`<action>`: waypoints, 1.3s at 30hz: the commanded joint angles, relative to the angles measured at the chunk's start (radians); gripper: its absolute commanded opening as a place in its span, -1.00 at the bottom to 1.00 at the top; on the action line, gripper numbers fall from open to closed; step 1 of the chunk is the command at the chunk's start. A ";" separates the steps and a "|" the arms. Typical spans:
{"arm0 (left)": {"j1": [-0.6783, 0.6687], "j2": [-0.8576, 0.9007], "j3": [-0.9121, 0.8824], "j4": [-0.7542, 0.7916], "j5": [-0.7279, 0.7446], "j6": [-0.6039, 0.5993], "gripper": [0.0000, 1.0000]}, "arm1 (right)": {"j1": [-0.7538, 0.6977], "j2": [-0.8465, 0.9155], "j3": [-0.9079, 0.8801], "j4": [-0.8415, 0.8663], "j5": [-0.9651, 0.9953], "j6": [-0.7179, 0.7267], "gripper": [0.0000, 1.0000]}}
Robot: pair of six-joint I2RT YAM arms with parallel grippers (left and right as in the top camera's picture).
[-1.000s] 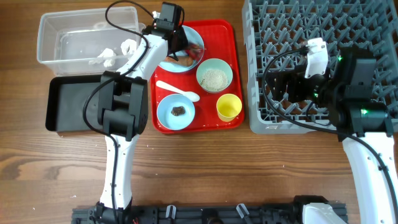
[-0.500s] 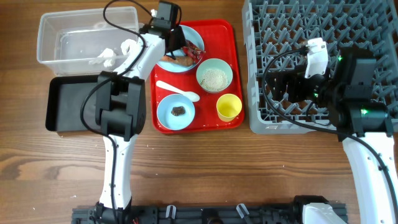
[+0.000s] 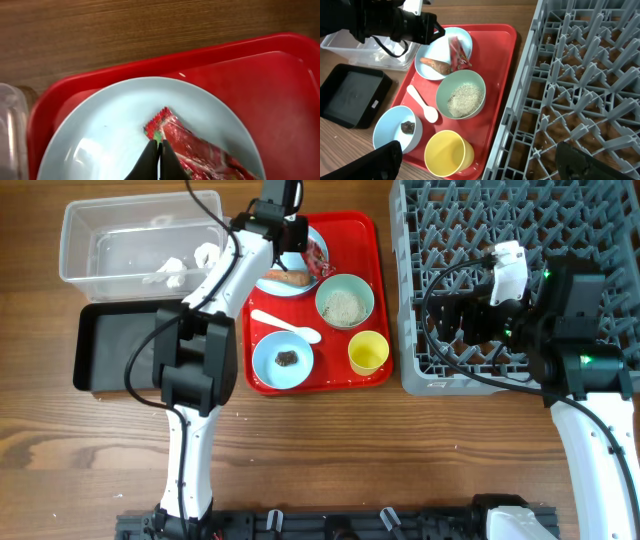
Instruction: Sort waste into correct bins and load items into the dishwasher rack
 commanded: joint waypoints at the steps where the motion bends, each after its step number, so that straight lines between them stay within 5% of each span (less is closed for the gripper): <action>1: 0.009 -0.039 0.003 -0.015 -0.064 0.066 -0.92 | 0.003 0.008 0.022 -0.001 -0.017 0.009 0.98; 8: 0.024 -0.060 0.003 -0.027 0.056 -0.028 -0.87 | 0.003 0.008 0.022 0.000 -0.017 0.008 0.99; 13: -0.014 -0.032 0.002 -0.025 0.235 -0.040 0.52 | 0.003 0.008 0.022 0.000 -0.017 0.009 0.98; 15: -0.034 -0.013 0.002 -0.026 0.223 -0.043 0.65 | 0.003 0.008 0.022 0.000 -0.017 0.009 0.98; 26: -0.053 0.051 0.001 -0.016 0.089 -0.236 0.69 | 0.003 0.008 0.022 -0.001 -0.017 0.027 0.98; 39: -0.049 0.114 -0.004 0.004 0.029 -0.290 0.60 | 0.003 0.008 0.022 0.000 -0.017 0.027 0.98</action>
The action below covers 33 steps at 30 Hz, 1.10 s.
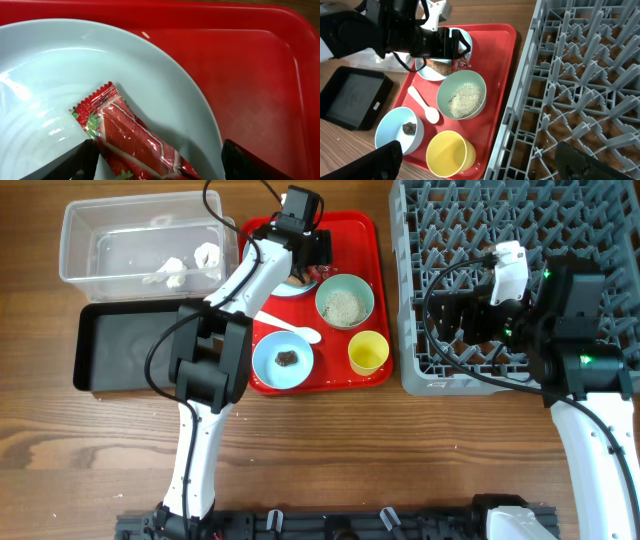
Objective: Sort waste into correct bins and load items into the dishwasher rack
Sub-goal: 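Lift the wrapper off the plate with the left gripper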
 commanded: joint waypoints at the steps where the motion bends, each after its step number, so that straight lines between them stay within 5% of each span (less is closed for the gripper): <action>1: 0.007 0.052 -0.003 0.007 -0.029 -0.027 0.58 | 0.003 0.008 0.022 0.000 -0.017 0.008 0.98; 6: 0.007 0.075 -0.005 0.007 -0.029 -0.027 0.32 | 0.003 0.008 0.022 0.000 -0.017 0.008 0.98; 7: 0.007 0.078 -0.005 0.007 -0.029 -0.027 0.18 | 0.003 0.008 0.022 0.001 -0.017 0.008 0.98; 10: 0.007 0.079 -0.005 0.007 -0.029 -0.027 -0.67 | 0.003 0.008 0.022 0.000 -0.017 0.007 0.98; 12: 0.007 0.079 -0.005 0.007 -0.029 -0.027 -0.92 | 0.003 0.008 0.022 0.001 -0.017 0.008 0.98; 20: 0.024 0.041 0.008 0.000 -0.028 -0.024 -0.92 | 0.003 0.008 0.022 0.000 -0.017 0.007 0.98; 33: 0.219 -0.358 0.021 -0.170 -0.145 -0.144 -0.92 | 0.003 0.008 0.022 0.000 -0.017 0.008 0.98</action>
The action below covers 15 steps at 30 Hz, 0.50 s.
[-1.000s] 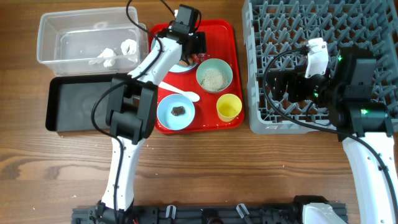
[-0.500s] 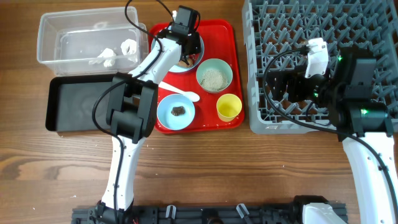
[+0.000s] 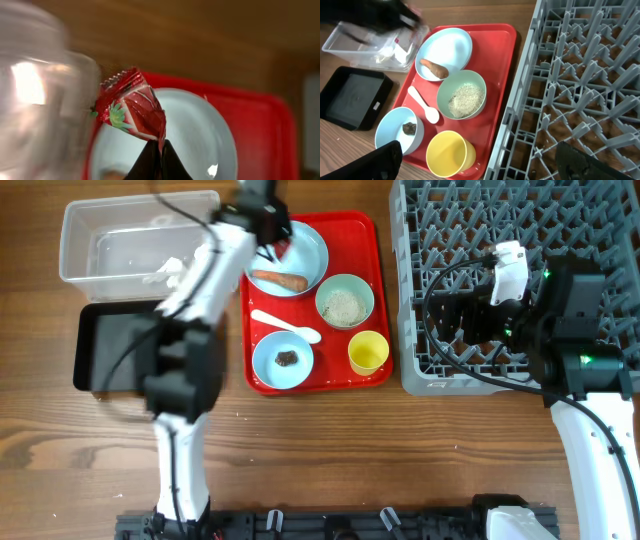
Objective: Sort waste into correct bins and load items into the dishwasher rack
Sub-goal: 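Lift the wrapper off the plate with the left gripper, then carry the wrapper left and drop it into the clear bin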
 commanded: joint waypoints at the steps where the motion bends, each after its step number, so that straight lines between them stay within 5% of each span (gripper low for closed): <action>1: 0.103 -0.152 0.016 -0.054 -0.086 -0.077 -0.92 | 0.003 0.008 0.022 0.000 -0.017 0.008 0.98; 9: 0.237 -0.062 0.016 -0.132 -0.086 -0.099 -0.83 | 0.003 0.008 0.022 0.000 -0.017 0.008 0.98; 10: 0.243 -0.048 0.016 -0.129 -0.086 -0.099 -0.59 | 0.003 0.008 0.022 0.000 -0.017 0.008 0.98; 13: 0.264 -0.008 0.016 -0.118 -0.086 -0.099 0.74 | 0.003 0.008 0.022 0.000 -0.017 0.008 0.98; 14: 0.267 -0.003 0.016 -0.114 -0.086 -0.098 0.99 | 0.003 0.008 0.022 0.000 -0.017 0.007 0.98; 15: 0.270 -0.003 0.016 -0.111 -0.087 -0.097 1.00 | 0.003 0.008 0.022 0.000 -0.017 0.007 0.98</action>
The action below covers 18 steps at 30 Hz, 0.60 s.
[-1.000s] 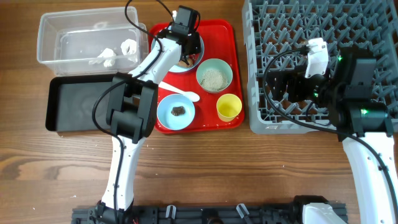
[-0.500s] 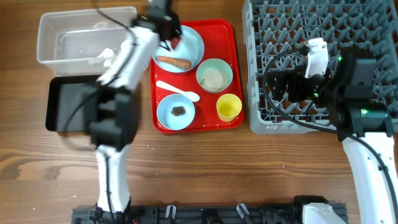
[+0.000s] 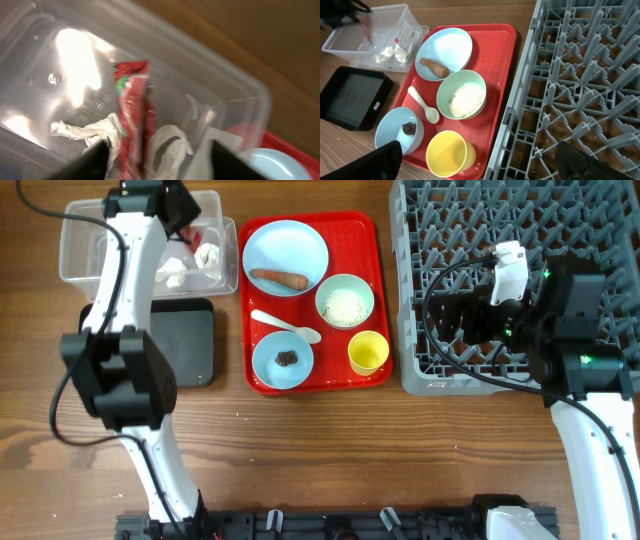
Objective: Sort waste into correct bins and load items into the dishwasher rack
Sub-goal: 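Carry the wrapper left and drop it into the clear bin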
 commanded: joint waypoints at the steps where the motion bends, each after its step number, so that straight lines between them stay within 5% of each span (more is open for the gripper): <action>1: 0.019 0.026 -0.007 0.018 -0.013 -0.001 0.99 | 0.003 0.008 0.022 0.000 -0.017 0.007 0.98; 5: 0.018 0.005 -0.006 0.047 -0.004 -0.001 0.99 | 0.003 0.008 0.022 0.000 -0.017 0.007 0.98; 11: -0.016 -0.093 -0.006 0.027 0.258 0.130 0.99 | 0.003 0.008 0.022 0.000 -0.017 0.007 0.98; 18: -0.159 -0.119 -0.007 -0.140 0.294 0.019 1.00 | 0.003 0.008 0.022 0.002 -0.017 0.007 0.99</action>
